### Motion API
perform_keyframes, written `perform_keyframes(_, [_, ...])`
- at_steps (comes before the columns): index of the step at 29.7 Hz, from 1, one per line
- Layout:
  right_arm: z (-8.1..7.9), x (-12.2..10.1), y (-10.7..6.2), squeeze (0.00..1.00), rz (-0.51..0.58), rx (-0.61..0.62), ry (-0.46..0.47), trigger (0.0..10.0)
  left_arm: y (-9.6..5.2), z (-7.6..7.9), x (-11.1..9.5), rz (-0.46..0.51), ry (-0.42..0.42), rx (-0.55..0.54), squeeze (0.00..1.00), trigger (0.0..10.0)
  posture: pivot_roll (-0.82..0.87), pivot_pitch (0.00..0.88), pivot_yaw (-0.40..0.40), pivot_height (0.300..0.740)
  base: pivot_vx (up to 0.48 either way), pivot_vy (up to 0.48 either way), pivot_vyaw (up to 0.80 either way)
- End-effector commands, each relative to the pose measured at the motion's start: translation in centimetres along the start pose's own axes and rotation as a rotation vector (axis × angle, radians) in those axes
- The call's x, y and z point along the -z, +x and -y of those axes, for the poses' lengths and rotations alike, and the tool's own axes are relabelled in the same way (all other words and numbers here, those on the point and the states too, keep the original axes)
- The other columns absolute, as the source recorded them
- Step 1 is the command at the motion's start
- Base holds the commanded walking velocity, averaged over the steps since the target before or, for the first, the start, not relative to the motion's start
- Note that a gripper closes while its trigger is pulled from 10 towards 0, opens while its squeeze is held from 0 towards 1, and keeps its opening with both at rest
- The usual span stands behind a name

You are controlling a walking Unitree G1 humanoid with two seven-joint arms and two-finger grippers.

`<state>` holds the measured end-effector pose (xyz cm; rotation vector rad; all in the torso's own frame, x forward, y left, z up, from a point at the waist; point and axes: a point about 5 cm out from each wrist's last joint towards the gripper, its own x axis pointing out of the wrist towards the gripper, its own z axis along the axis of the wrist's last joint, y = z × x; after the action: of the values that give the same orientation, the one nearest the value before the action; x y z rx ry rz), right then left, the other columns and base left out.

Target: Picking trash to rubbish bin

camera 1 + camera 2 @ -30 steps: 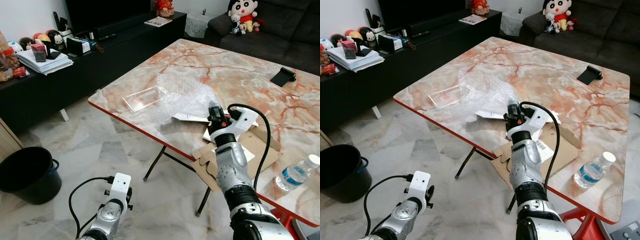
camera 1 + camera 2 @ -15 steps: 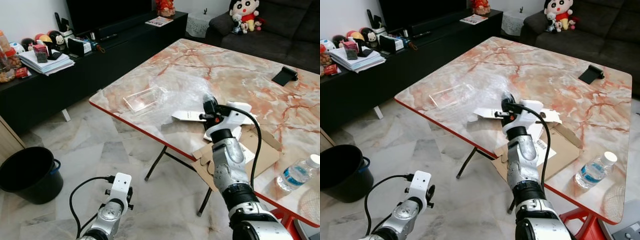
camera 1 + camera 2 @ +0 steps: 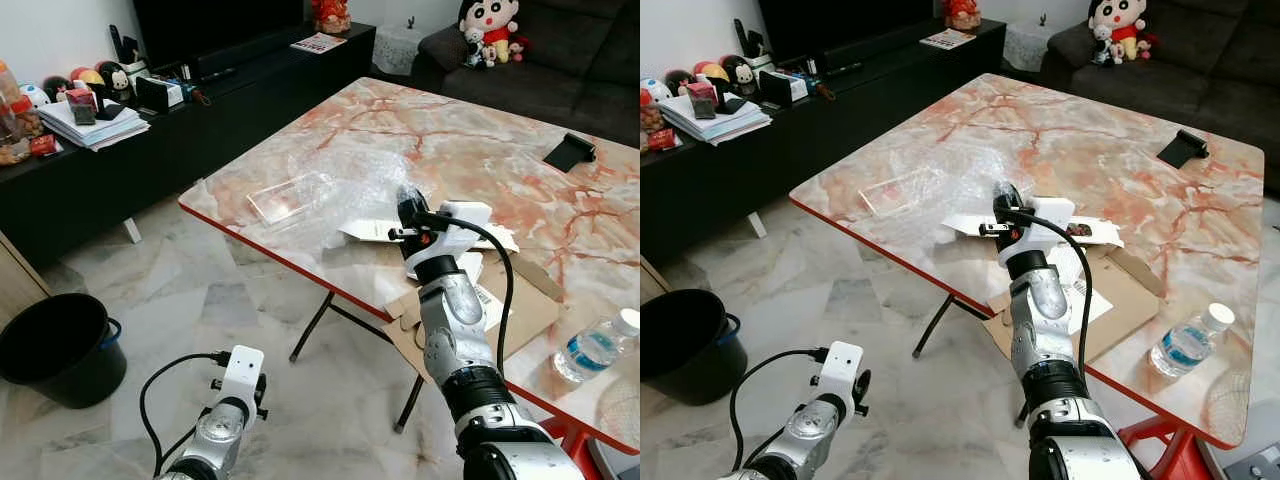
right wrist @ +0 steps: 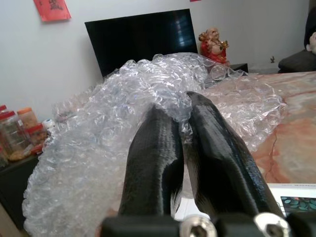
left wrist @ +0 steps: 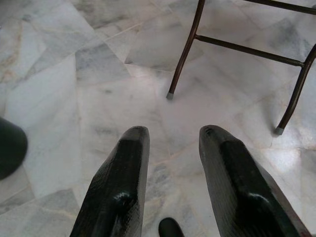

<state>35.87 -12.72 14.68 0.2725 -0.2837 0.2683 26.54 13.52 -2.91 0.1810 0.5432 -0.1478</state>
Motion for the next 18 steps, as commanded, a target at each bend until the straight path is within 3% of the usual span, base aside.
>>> perform_keyframes(1, [-0.17,-0.60,0.37,0.00,0.024,-0.011,-0.019,10.0,0.13,0.19,-0.41,0.014,0.002,0.013,0.00,10.0,-0.07,0.009,-0.036,0.740,0.000,0.000,0.00])
perform_keyframes(18, [-0.25,-0.56,0.44,0.00,0.018,-0.009,-0.016,10.0,0.08,0.46,-0.33,0.016,-0.008,0.023,0.00,10.0,-0.07,0.015,-0.037,0.740,-0.030,0.000,0.00])
